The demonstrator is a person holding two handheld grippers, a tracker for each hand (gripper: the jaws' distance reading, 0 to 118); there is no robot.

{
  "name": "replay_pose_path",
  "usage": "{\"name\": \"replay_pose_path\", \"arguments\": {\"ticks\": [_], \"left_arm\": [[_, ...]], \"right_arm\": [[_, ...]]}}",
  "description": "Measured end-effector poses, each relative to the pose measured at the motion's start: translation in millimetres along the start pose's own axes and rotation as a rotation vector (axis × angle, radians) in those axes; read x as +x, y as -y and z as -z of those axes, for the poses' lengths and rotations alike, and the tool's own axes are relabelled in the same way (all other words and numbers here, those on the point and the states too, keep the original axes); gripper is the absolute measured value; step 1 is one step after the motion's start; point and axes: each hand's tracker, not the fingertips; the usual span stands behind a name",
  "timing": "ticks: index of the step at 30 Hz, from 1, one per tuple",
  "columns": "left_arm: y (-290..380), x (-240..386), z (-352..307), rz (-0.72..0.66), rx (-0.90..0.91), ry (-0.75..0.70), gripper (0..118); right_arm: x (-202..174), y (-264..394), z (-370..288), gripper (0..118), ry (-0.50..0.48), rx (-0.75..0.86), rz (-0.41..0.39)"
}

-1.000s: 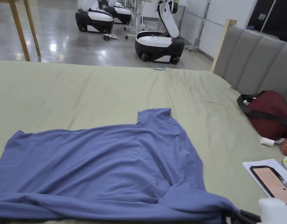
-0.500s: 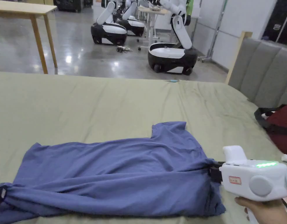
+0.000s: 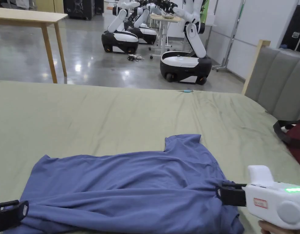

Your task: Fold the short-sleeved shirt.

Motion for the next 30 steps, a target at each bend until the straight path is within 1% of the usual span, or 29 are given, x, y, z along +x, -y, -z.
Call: {"name": "replay_pose_path", "arguments": {"ticks": [1,3,5,6,7,8,9,10,11,12,13,16,17,18,21,22,23,24,25,26,27,28,29,30], "left_arm": [[1,1,-8,-0.008,-0.004,0.009,115],[1,9,-27,-0.019,-0.033,-0.020,117],[16,19,-53,-0.005,0.005,-0.051,117],[24,21,-66,0.006,0.018,-0.040,115],[33,24,-76,0.013,0.029,-0.034,111],[44,29,-89,0.009,0.033,-0.026,103],[51,32,-97,0.027,0.047,-0.031,94],[62,36,-109,0.010,0.056,-0.032,76],[73,40,-118,0.003,0.066,-0.030,33],[80,43,-123,0.007,0.085,-0.029,0],[92,49,-125,-0.084,0.047,-0.012,0],[108,58,-136,-0.114,0.038,-0.012,0],[108,57,-138,-0.026,0.041,-0.077,0],[108,36,-130,-0.036,0.049,-0.077,0],[100,18,-122,-0.016,0.045,-0.106,0],[101,23,-122,-0.019,0.044,-0.108,0],[96,20,-119,-0.028,0.056,-0.113,4],[89,15,-113,-0.033,0.068,-0.120,13],[82,12,-107,-0.043,0.072,-0.110,19],[68,34,-105,-0.027,0.056,-0.134,19],[60,35,-94,-0.011,0.038,-0.162,53],[55,34,-80,-0.004,0.000,-0.193,98],[56,32,-66,-0.069,0.116,-0.216,117],[47,36,-53,-0.026,0.035,-0.194,117]], "right_arm": [[-2,2,-18,114,0.018,0.009,0.015],[-7,12,-57,114,0.039,0.049,0.044],[-16,34,-90,113,0.014,0.072,0.067],[-20,46,-106,110,0.009,0.083,0.081],[-24,57,-118,104,-0.003,0.092,0.091],[-28,70,-129,86,-0.009,0.095,0.093],[-33,79,-137,61,-0.005,0.097,0.096],[-39,90,-146,30,0.003,0.092,0.098],[-44,101,-151,5,0.026,0.086,0.096],[-49,106,-151,3,0.036,0.070,0.090],[-52,114,-155,0,0.036,0.056,0.092],[-55,125,-161,0,0.013,0.021,0.116],[-56,127,-163,0,0.006,0.020,0.114],[-57,127,-164,0,0.009,0.022,0.110],[-58,123,-166,0,0.009,0.038,0.082],[-59,121,-167,0,0.016,0.047,0.077],[-58,118,-167,0,0.020,0.059,0.079],[-56,116,-167,0,0.011,0.056,0.081],[-57,115,-168,0,0.008,0.061,0.082],[-57,113,-168,0,0.006,0.069,0.080],[-58,111,-169,0,0.002,0.074,0.075],[-62,107,-171,0,-0.001,0.078,0.064],[-64,106,-171,0,-0.003,0.081,0.055],[-66,105,-171,0,-0.005,0.082,0.049]]}}
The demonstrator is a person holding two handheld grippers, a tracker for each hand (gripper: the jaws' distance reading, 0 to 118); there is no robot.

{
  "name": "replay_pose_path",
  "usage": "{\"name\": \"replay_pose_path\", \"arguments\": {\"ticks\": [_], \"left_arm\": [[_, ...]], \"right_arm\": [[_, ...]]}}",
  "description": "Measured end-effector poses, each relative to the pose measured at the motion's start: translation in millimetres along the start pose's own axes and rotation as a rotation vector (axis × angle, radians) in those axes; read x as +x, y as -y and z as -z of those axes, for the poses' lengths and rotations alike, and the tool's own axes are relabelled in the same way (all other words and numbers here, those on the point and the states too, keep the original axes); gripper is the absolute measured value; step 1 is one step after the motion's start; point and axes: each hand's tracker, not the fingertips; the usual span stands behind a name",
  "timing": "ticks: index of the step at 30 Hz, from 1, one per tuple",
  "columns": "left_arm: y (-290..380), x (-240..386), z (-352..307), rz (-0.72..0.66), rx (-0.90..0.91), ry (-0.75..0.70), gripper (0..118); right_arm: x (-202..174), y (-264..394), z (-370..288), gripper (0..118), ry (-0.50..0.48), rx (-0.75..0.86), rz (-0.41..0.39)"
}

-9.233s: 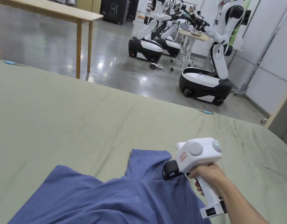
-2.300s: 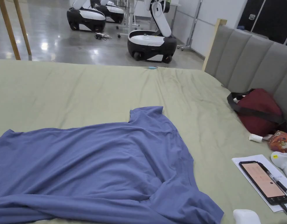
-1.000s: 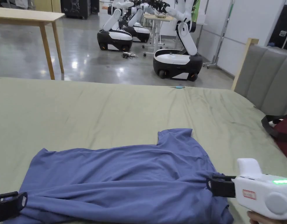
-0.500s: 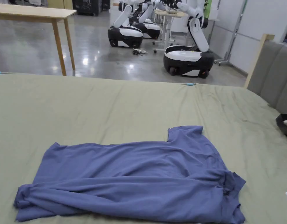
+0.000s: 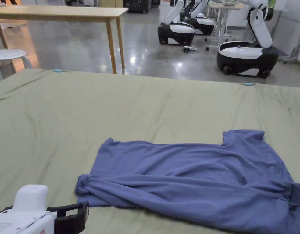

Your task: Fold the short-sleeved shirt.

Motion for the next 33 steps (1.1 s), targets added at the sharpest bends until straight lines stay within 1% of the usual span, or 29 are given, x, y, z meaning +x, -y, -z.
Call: {"name": "replay_pose_path", "arguments": {"ticks": [2,3,4,7,8,10,11,12,13,14,15,17,18,19,20,21,22,23,24,27,31,32,33], "left_arm": [[-7,5,33,0.044,-0.028,-0.005,118],[-8,7,49,0.052,-0.040,-0.038,118],[-15,-2,50,0.066,-0.065,-0.054,118],[-18,-2,82,0.125,-0.194,-0.079,118],[-11,0,91,0.143,-0.223,-0.083,116],[-11,2,95,0.121,-0.278,-0.053,113],[-11,2,90,0.125,-0.252,-0.056,108],[-10,3,86,0.128,-0.234,-0.043,98],[-11,3,83,0.134,-0.226,-0.018,84],[-13,4,81,0.125,-0.223,0.013,75],[-16,5,80,0.161,-0.189,-0.028,74],[-16,6,87,0.189,-0.204,-0.035,73],[-17,8,89,0.199,-0.211,-0.037,70],[-15,11,90,0.166,-0.256,0.000,61],[-16,13,92,0.174,-0.254,0.005,39],[-18,14,90,0.182,-0.249,0.023,25],[-20,19,88,0.198,-0.225,0.003,17],[-22,21,88,0.232,-0.218,-0.052,14],[-22,22,87,0.232,-0.228,-0.023,11],[-23,20,87,0.202,-0.226,-0.011,10],[-24,17,82,0.194,-0.214,-0.002,9],[-25,18,81,0.192,-0.211,-0.003,9],[-26,19,80,0.193,-0.209,-0.004,9]], "right_arm": [[-2,0,2,0,-0.009,-0.002,-0.008],[-3,1,2,0,-0.015,-0.005,-0.010],[-4,1,3,0,-0.020,-0.009,-0.011],[-6,5,6,0,-0.024,-0.024,-0.020],[-6,6,7,0,-0.022,-0.031,-0.022],[-5,8,8,0,-0.015,-0.042,-0.024],[-5,9,9,0,-0.011,-0.052,-0.026],[-4,10,11,0,-0.011,-0.060,-0.025],[-3,10,12,0,-0.010,-0.068,-0.023],[-3,11,15,0,-0.007,-0.080,-0.017],[-2,11,16,0,-0.008,-0.088,-0.015],[-3,12,20,0,-0.015,-0.105,-0.010],[-3,12,20,0,-0.015,-0.108,-0.012],[-4,12,21,0,-0.016,-0.115,-0.014],[-4,12,22,0,-0.016,-0.124,-0.014],[-4,11,24,0,-0.013,-0.131,-0.014],[-4,11,25,0,-0.007,-0.136,-0.014],[-3,11,27,0,-0.002,-0.139,-0.015],[-2,9,28,0,0.000,-0.143,-0.017],[2,-3,36,0,-0.014,-0.144,-0.043],[14,-33,73,0,0.014,-0.116,-0.078],[20,-40,88,6,0.027,-0.125,-0.083],[24,-45,100,30,0.034,-0.137,-0.085]]}}
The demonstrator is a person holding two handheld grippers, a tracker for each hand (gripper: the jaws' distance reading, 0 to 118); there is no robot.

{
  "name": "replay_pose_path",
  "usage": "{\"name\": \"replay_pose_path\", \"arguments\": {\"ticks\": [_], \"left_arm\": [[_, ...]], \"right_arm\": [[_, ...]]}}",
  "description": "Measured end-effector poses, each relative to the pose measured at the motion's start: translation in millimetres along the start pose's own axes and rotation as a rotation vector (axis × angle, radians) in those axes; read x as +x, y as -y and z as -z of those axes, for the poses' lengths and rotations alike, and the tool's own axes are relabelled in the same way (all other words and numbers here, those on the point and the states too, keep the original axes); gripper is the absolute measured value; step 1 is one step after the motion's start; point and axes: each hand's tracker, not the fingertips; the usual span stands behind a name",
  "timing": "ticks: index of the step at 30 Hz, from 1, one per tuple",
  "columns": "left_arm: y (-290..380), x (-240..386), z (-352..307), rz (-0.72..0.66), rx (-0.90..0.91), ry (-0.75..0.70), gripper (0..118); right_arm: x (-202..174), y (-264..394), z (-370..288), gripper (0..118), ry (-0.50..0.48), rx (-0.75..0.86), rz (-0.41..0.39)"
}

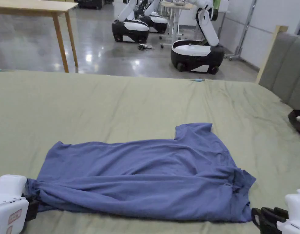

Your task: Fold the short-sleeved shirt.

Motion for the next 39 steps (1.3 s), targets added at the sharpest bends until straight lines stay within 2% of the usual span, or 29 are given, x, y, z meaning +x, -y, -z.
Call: {"name": "replay_pose_path", "arguments": {"ticks": [2,3,12,13,15,16,18,19,21,22,23,24,26,30,35,39], "left_arm": [[-1,1,-2,0.010,0.005,-0.005,9],[-1,1,-2,0.009,0.005,-0.004,9],[-1,-3,-1,-0.002,0.009,0.008,9],[-1,-3,0,0.001,0.008,0.007,9],[0,0,-3,0.003,0.007,0.006,9],[0,1,-4,0.001,0.008,0.007,9],[1,1,-6,-0.007,0.012,0.010,9],[1,2,-7,-0.010,0.014,0.010,9],[2,3,-8,-0.011,0.013,0.010,9],[2,4,-8,-0.007,0.013,0.007,9],[3,5,-8,-0.005,0.014,0.006,9],[3,6,-9,-0.005,0.014,0.004,9],[3,6,-10,-0.003,0.013,0.003,9],[2,5,-13,0.000,0.016,0.005,9],[-1,-3,-31,-0.025,0.044,0.033,9],[3,-5,-50,-0.028,0.070,0.087,7]], "right_arm": [[13,-12,31,113,-0.001,-0.040,-0.004],[18,-16,47,118,-0.018,-0.080,-0.016],[33,-21,104,109,-0.038,-0.189,-0.023],[33,-19,106,104,-0.049,-0.196,-0.019],[31,-16,111,84,-0.067,-0.239,-0.009],[30,-14,113,83,-0.087,-0.265,-0.005],[25,-8,112,80,-0.062,-0.237,-0.021],[24,-8,112,74,-0.064,-0.239,-0.025],[23,-8,108,43,-0.051,-0.241,-0.025],[20,-8,103,32,-0.037,-0.230,-0.047],[18,-7,100,32,-0.043,-0.216,-0.067],[16,-6,100,4,-0.056,-0.215,-0.064],[13,-3,103,4,-0.017,-0.220,-0.094],[13,-6,104,4,-0.011,-0.217,-0.079],[18,-9,78,4,-0.013,-0.158,-0.034],[20,-13,59,4,-0.023,-0.131,-0.029]]}}
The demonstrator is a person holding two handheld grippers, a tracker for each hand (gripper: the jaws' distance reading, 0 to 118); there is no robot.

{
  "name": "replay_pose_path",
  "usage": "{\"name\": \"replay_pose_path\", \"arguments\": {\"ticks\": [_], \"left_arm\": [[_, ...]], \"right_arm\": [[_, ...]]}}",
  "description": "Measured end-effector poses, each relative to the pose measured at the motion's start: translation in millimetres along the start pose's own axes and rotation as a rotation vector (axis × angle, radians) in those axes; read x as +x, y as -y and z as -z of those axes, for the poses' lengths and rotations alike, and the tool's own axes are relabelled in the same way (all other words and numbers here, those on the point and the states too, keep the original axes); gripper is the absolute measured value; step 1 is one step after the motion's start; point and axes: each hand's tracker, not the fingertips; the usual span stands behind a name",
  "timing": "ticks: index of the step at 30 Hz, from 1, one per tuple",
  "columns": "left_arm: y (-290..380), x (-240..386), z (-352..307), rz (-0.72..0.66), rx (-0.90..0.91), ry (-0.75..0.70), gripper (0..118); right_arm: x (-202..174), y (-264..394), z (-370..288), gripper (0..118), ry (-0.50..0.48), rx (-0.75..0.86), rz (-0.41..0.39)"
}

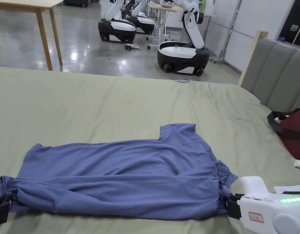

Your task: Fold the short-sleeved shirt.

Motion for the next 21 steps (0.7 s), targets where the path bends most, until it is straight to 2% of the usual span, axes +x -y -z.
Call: {"name": "replay_pose_path", "arguments": {"ticks": [4,12,21], "left_arm": [[11,2,-18,0.038,0.004,0.009,7],[47,-6,-55,0.017,-0.010,0.030,7],[84,-21,-67,-0.060,-0.065,0.039,7]], "right_arm": [[1,6,-15,4,-0.005,0.001,-0.001],[1,41,-62,4,-0.035,0.002,0.033],[4,79,-86,4,-0.045,-0.058,0.082]]}}
